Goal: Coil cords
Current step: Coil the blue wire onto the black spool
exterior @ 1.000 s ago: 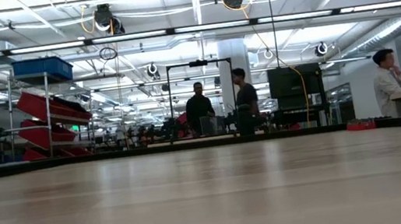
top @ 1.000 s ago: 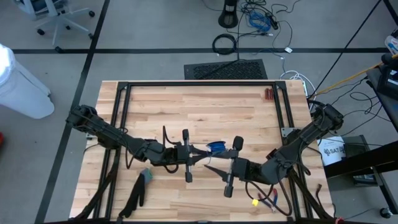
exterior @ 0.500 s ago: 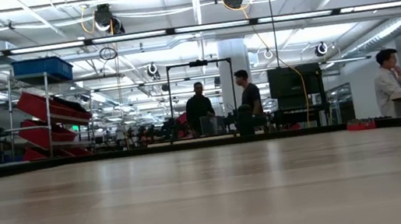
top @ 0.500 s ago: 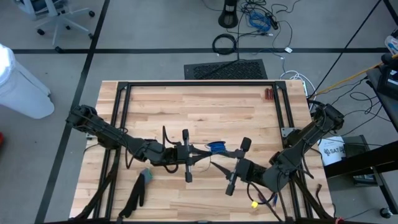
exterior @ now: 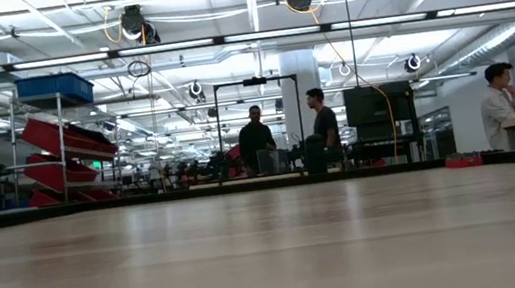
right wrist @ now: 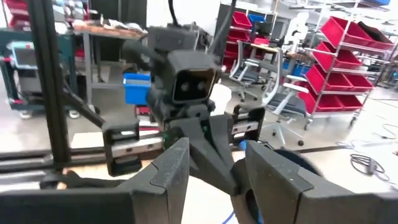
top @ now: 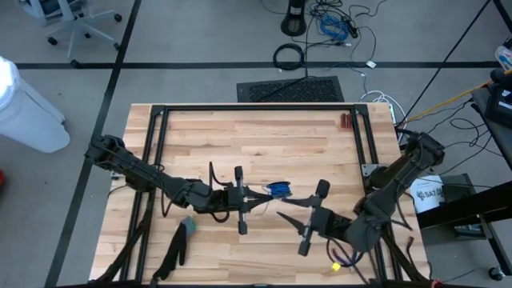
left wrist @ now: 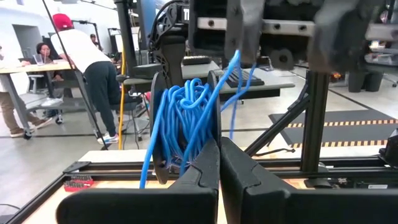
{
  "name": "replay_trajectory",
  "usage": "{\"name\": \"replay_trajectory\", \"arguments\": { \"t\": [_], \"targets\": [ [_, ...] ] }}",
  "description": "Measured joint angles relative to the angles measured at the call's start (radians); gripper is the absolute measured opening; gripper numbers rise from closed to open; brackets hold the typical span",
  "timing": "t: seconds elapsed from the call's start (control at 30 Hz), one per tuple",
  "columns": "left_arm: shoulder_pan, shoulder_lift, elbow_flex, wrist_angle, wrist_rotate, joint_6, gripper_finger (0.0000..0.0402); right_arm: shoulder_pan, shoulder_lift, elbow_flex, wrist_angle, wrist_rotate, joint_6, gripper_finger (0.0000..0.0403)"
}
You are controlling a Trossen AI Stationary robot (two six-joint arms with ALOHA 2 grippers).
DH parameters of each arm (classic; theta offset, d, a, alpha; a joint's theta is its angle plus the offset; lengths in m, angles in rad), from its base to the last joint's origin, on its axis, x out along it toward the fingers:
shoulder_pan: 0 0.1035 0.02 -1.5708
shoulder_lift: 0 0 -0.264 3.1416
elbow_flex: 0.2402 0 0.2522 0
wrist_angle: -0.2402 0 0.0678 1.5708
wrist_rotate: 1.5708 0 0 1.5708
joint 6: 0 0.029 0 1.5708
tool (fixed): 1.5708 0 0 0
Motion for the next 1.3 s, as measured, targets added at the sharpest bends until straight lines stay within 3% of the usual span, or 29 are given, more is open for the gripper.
{"name": "replay_trajectory", "arguments": {
  "t": [0.43,0.57,0.8,1.3],
  "targets": [
    [0.0,0.0,0.0,0.01,0.012,-0.002,0.0,0.09,-0.072,0.0,-0.072,-0.005,-0.042,0.0146],
    [0.0,0.0,0.0,0.011,0.013,-0.002,0.0,0.156,-0.072,0.0,-0.194,-0.021,0.082,0.0146],
    [0.0,0.0,0.0,0.027,0.014,-0.002,0.0,0.164,-0.012,0.0,-0.549,0.095,0.332,0.0146],
    [-0.002,0.0,0.0,0.037,0.019,-0.002,0.0,0.088,0.025,0.0,-0.572,0.235,0.29,0.0133]
  ]
}}
